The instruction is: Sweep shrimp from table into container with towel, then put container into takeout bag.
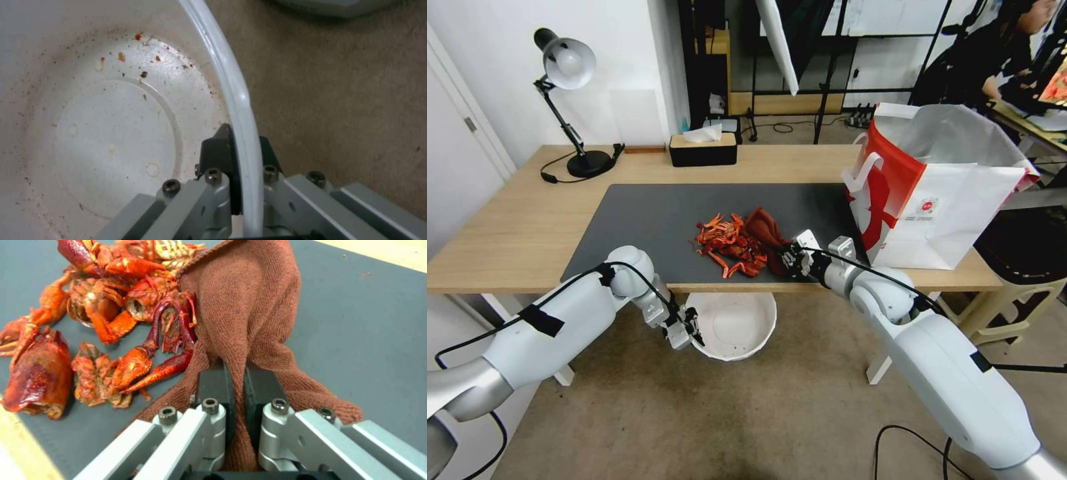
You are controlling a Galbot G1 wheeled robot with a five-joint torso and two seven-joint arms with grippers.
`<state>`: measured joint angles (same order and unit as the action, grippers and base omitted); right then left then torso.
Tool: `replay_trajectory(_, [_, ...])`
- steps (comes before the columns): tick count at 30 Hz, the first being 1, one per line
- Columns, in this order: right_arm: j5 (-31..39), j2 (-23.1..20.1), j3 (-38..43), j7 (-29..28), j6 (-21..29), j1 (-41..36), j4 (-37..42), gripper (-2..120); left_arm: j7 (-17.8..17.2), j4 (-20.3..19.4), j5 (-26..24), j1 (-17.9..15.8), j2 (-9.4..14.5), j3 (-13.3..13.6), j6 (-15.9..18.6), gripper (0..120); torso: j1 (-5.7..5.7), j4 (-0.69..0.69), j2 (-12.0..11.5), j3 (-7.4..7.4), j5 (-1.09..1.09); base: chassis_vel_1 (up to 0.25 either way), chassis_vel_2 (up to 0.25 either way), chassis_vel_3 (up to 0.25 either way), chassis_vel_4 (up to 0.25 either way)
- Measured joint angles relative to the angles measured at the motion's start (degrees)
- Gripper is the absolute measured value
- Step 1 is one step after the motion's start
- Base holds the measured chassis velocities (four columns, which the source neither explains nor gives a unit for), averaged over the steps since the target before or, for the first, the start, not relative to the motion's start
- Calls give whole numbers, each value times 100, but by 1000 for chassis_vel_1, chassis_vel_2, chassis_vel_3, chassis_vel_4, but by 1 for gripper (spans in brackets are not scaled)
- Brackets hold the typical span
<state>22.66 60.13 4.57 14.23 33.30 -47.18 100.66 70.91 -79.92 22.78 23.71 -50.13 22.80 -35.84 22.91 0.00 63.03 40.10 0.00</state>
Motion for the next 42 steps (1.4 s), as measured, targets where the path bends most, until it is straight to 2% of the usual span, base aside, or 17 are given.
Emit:
replay_trajectory(13, [102, -136, 168, 69, 15, -412, 457, 2, 5, 5, -5, -14, 43, -13, 10, 0, 1, -1, 0, 0, -1, 0, 0, 0, 0])
replay_trajectory(24, [114, -151, 186, 80, 17, -484, 541, 2, 5, 5, -7, -18, 56, -21, 10, 0, 1, -1, 0, 1, 0, 0, 0, 0, 0])
replay_trajectory(42, [58, -219, 411, 96, -43, -1147, 1264, 2, 7, 8, -25, -37, 73, -58, 8, 0, 1, 0, -1, 1, 0, 0, 0, 0, 0])
